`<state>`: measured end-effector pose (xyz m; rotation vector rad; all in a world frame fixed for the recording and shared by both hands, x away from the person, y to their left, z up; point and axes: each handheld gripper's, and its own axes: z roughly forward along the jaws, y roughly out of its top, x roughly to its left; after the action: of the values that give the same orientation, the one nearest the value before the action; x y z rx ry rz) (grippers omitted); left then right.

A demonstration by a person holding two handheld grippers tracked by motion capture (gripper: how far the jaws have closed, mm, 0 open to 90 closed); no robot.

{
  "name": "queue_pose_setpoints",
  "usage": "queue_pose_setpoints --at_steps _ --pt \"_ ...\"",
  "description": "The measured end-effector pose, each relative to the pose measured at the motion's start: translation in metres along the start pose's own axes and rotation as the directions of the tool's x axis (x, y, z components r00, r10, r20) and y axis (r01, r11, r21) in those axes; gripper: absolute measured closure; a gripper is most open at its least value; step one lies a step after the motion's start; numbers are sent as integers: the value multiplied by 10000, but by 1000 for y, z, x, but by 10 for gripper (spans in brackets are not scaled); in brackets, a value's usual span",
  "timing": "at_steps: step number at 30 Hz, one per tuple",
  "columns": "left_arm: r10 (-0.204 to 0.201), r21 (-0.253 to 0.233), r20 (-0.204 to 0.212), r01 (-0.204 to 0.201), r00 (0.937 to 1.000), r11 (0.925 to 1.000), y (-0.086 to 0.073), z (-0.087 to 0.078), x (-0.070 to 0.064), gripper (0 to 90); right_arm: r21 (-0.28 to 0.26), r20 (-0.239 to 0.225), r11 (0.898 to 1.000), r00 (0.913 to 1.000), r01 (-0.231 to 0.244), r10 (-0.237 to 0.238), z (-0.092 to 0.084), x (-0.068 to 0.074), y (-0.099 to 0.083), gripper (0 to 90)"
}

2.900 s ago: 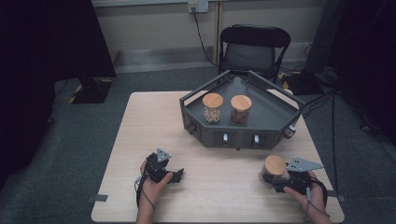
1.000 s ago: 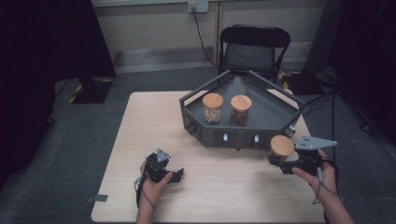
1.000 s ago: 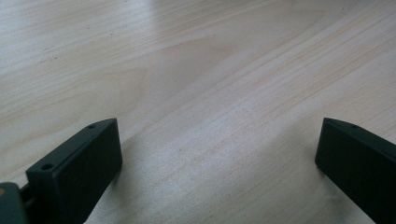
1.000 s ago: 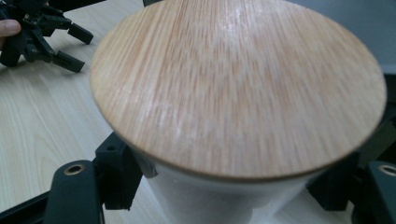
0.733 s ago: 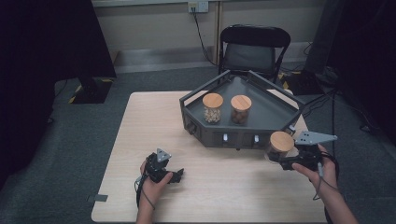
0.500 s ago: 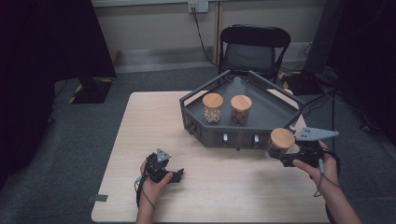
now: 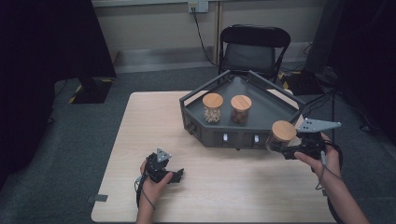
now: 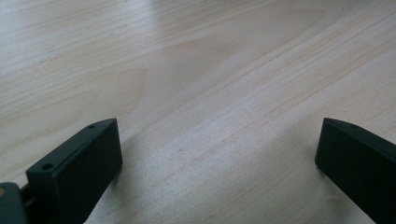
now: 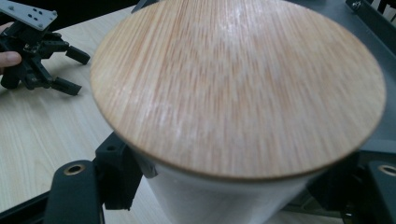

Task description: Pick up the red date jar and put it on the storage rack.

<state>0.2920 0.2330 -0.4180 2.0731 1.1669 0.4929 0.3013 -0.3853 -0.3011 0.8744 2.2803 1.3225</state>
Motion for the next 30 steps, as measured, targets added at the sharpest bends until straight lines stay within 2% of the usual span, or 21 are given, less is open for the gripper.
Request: queue_pose_setpoints --at_steps 11,30 --pt "3 6 2 -3 10000 10000 0 0 0 2 -46 99 10000 9999 -41 41 1 -5 16 256" --pt "-2 1 3 2 10000 10000 0 0 0 2 118 710 9998 9974 -144 135 13 -13 41 256"
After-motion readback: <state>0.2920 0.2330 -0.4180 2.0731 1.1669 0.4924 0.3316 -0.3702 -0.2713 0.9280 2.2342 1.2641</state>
